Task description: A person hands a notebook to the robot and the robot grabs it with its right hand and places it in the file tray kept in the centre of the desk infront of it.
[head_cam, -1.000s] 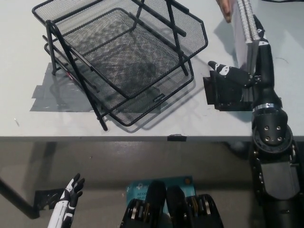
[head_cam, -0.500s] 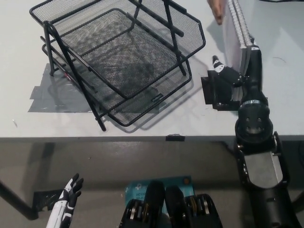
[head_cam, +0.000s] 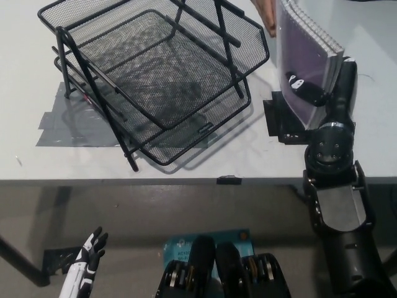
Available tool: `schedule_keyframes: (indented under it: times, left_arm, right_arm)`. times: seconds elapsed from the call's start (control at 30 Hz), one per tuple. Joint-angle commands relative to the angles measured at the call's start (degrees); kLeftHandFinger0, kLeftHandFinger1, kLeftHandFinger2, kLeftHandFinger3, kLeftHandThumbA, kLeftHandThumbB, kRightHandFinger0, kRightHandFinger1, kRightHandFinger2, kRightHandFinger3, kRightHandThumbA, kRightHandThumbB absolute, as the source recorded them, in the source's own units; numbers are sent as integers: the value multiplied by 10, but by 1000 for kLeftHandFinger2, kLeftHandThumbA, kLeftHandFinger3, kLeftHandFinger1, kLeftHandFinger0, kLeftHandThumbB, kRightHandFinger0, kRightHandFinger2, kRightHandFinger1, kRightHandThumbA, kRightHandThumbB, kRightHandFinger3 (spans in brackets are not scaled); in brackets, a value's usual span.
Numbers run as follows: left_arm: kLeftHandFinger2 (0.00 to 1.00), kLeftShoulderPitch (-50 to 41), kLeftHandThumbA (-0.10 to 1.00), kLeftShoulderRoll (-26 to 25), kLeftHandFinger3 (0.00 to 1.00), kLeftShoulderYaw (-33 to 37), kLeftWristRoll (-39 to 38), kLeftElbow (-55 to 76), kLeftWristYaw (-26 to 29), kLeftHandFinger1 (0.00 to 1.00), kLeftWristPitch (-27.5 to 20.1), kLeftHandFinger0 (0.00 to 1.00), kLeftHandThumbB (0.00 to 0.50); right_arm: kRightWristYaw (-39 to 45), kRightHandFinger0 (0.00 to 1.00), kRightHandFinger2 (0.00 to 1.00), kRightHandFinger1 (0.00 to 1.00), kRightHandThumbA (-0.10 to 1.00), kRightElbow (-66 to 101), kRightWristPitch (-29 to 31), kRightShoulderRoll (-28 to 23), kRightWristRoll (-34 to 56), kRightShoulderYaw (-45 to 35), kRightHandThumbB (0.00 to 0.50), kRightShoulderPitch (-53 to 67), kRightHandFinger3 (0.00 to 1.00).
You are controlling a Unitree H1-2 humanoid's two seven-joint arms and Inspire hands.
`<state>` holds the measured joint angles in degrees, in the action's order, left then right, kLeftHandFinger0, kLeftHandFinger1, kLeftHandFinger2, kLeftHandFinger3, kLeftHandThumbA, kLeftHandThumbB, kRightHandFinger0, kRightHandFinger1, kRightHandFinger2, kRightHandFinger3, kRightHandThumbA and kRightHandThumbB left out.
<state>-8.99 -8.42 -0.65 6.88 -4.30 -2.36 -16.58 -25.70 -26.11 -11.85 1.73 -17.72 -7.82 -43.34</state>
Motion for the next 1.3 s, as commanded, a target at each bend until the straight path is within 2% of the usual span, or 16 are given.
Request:
schedule_keyframes:
  times: [0.0, 0.03, 0.07, 0.13, 0.33, 0.37, 0.43, 0.5, 0.6, 0.7, 0.83, 0.9, 0.97, 1.07, 1.1, 1.27]
  left_arm:
    - [1000, 4, 1000, -10, 1000, -4, -7, 12, 1, 1000, -24, 1000, 436]
    - [1000, 4, 1000, -9, 1000, -4, -7, 12, 1, 1000, -24, 1000, 435]
    - [1000, 4, 1000, -9, 1000, -4, -6, 13, 1, 1000, -22, 1000, 436]
    - [1000, 4, 1000, -8, 1000, -4, -4, 12, 3, 1000, -22, 1000, 446]
    - [1000, 4, 1000, -9, 1000, -3, 0, 10, 4, 1000, -23, 1000, 437]
    - [1000, 4, 1000, -9, 1000, -4, -4, 11, 3, 1000, -23, 1000, 429]
    - [1000, 3, 1000, -8, 1000, -6, -8, 13, 2, 1000, -21, 1000, 421]
    - [1000, 2, 1000, -8, 1000, -7, -6, 12, 5, 1000, -24, 1000, 417]
    - [1000, 2, 1000, -8, 1000, -8, -3, 9, 7, 1000, -27, 1000, 410]
    - [1000, 2, 1000, -7, 1000, -8, -8, 8, 5, 1000, -27, 1000, 409]
    - [1000, 4, 1000, -5, 1000, -8, 2, 11, 10, 1000, -26, 1000, 412]
    - [1000, 5, 1000, -5, 1000, -9, 0, 9, 10, 1000, -26, 1000, 418]
    - [1000, 7, 1000, -5, 1000, -9, -2, 9, 8, 1000, -25, 1000, 425]
    - [1000, 7, 1000, -7, 1000, -9, -3, 7, 7, 1000, -26, 1000, 422]
    - [1000, 7, 1000, -8, 1000, -9, -5, 6, 5, 1000, -26, 1000, 418]
    - [1000, 7, 1000, -8, 1000, -8, -5, 6, 4, 1000, -25, 1000, 418]
  right_arm:
    - [-12, 0, 0, 0, 719, 41, 74, 12, 64, -31, 0, -31, 271]
    - [-11, 0, 0, 0, 721, 44, 75, 12, 67, -33, 0, -31, 268]
    - [-7, 0, 0, 0, 725, 57, 70, 13, 75, -39, 0, -29, 142]
    - [2, 0, 0, 0, 748, 84, 58, 16, 92, -49, 0, -24, 3]
    - [0, 0, 0, 0, 653, 142, 44, 21, 121, -77, 0, -19, 20]
    - [-2, 0, 0, 0, 367, 159, 54, 20, 136, -90, 0, -20, 317]
    - [1, 0, 0, 0, 181, 172, 66, 13, 153, -104, 0, -18, 139]
    - [3, 0, 0, 0, 138, 185, 60, 5, 158, -113, 0, -15, 4]
    - [4, 0, 35, 0, 97, 201, 76, -9, 177, -134, 0, -16, 37]
    - [3, 0, 140, 0, 163, 228, 62, -19, 175, -142, 0, -16, 128]
    - [6, 0, 186, 0, 242, 260, 77, -35, 176, -146, 0, -16, 227]
    - [9, 0, 155, 0, 310, 272, 85, -49, 156, -135, 0, -17, 221]
    - [10, 0, 11, 0, 376, 293, 76, -67, 110, -108, 0, -20, 166]
    - [22, 0, 0, 0, 324, 318, 83, -89, 61, -66, 0, -29, 174]
    - [30, 0, 48, 0, 369, 330, 80, -105, 30, -42, 0, -35, 239]
    - [41, 0, 100, 0, 408, 352, 71, -144, -30, 19, 0, -62, 294]
